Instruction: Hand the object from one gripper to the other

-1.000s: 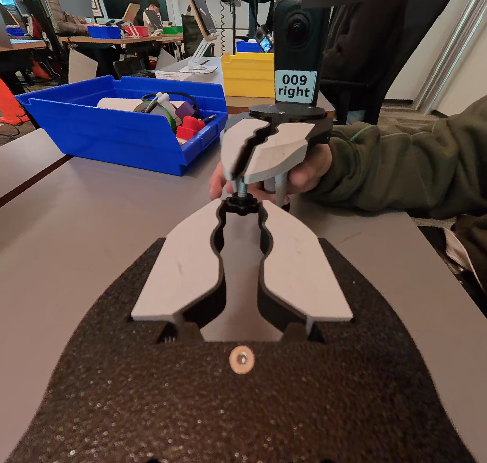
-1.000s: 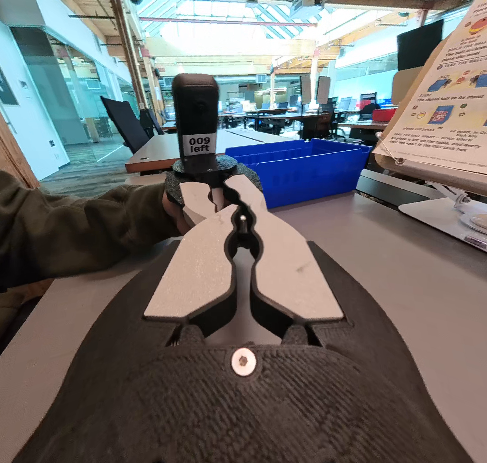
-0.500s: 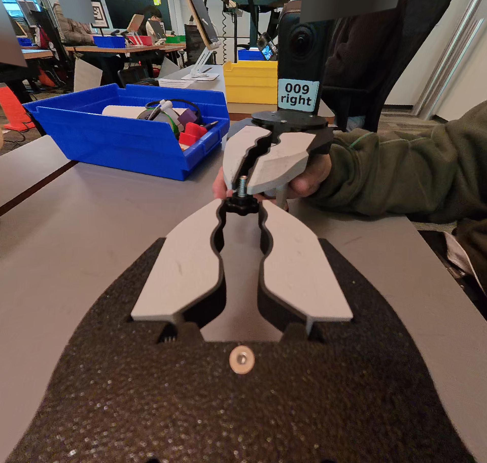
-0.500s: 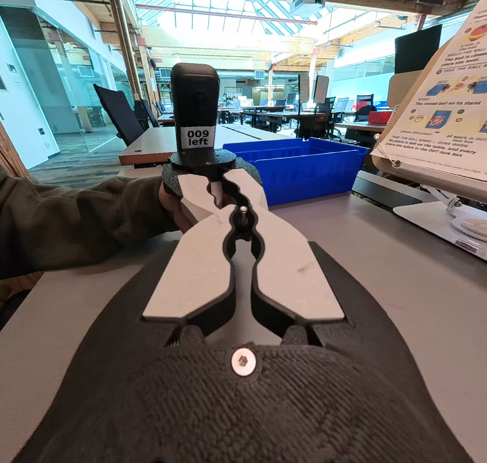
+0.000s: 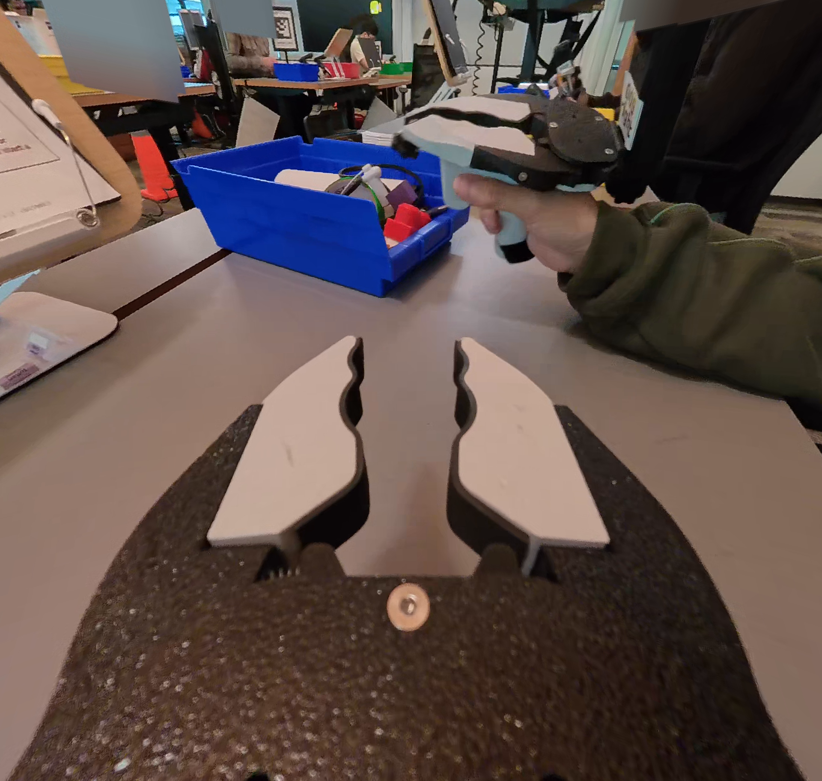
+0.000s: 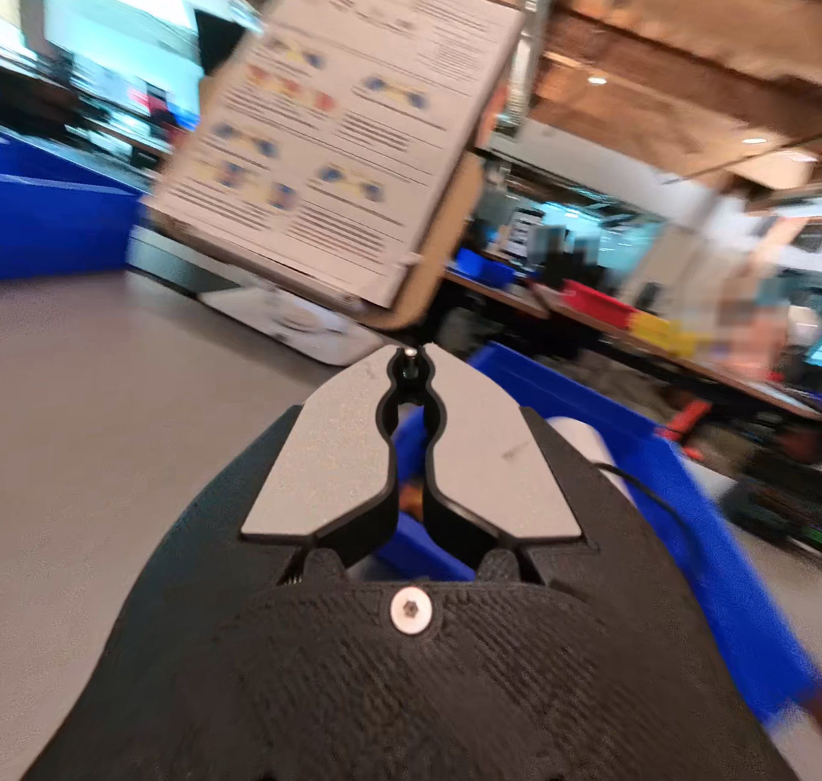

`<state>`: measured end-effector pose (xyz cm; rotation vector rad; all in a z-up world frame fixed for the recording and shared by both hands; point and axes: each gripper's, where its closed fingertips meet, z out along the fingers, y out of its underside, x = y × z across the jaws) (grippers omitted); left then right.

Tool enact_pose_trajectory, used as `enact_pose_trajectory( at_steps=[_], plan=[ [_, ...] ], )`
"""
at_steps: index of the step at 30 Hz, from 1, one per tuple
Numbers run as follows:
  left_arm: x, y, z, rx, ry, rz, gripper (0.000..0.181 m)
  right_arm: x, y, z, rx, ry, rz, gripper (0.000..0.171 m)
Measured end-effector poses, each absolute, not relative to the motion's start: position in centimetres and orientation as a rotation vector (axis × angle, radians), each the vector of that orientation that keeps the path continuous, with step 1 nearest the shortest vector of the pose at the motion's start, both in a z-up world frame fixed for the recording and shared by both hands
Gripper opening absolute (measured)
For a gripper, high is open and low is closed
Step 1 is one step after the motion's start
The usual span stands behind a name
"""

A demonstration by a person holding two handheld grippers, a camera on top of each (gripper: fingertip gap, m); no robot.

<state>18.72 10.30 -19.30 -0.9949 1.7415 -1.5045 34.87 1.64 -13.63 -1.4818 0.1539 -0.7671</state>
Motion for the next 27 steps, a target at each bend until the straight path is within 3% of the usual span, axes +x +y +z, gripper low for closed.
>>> enact_pose_trajectory(
  at_steps=[5, 13, 20, 27],
  plan=[
    [18.9, 10.8, -19.8, -1.043, 1.747, -1.480, 0.034, 40.0, -2.2, -14.8, -1.517, 0.283, -0.947, 0.006],
    [18.9, 11.1, -20.0, -1.080, 1.749, -1.479, 0.033, 41.3, 1.7, -21.2, -1.781, 0.252, -0.730, 0.006],
    [19.0, 11.8, -19.4, -1.096, 1.707, -1.478, 0.033, 40.9, 1.6, -20.4, -1.695, 0.278, -0.705, 0.050],
    [18.0, 16.8, -15.3, -1.117, 1.477, -1.321, 0.029, 38.6, 0.4, -15.7, -1.495, 0.195, -0.924, 0.059]
  ],
)
